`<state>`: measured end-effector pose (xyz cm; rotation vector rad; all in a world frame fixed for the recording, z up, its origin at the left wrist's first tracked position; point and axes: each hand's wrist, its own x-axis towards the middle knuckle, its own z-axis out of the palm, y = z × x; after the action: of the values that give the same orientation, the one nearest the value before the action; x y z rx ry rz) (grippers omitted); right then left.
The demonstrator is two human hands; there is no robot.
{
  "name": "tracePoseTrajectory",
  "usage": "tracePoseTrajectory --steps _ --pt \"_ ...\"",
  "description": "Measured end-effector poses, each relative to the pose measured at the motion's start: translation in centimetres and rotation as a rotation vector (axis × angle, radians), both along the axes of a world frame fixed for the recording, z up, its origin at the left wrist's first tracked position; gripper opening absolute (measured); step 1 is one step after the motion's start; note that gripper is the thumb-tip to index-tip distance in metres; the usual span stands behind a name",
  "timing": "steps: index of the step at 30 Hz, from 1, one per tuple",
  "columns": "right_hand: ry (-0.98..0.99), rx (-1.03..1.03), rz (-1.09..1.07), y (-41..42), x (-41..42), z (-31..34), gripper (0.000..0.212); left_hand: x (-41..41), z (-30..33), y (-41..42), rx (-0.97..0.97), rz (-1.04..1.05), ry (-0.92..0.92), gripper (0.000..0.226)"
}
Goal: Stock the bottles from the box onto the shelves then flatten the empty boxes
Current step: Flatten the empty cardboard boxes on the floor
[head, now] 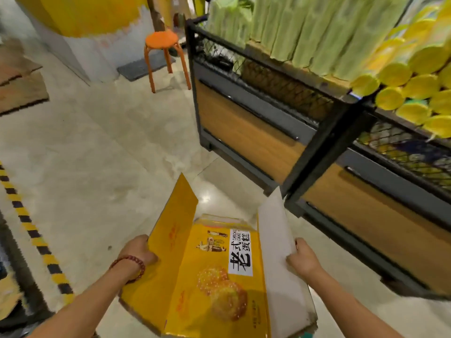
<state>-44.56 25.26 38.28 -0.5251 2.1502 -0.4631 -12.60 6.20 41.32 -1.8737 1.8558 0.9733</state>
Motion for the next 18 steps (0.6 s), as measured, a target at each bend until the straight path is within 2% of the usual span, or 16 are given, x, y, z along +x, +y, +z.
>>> tracePoseTrajectory --steps 4,10,18 --pt "0.026 -0.008 -0.251 7.6 -0.9 1.5 0.023 -6.8 1.1 0.4 0.025 -0.257 0.005 0.050" --pt "0.050 -0.040 -0.726 19.7 1.1 2.7 0.035 -17.3 1.8 3.3 0.008 -0.709 0.003 0.038" --pt "0.143 -0.013 -1.210 33.2 7.7 4.5 0.035 -29.2 3.8 15.0 0.004 -1.273 0.042 0.038"
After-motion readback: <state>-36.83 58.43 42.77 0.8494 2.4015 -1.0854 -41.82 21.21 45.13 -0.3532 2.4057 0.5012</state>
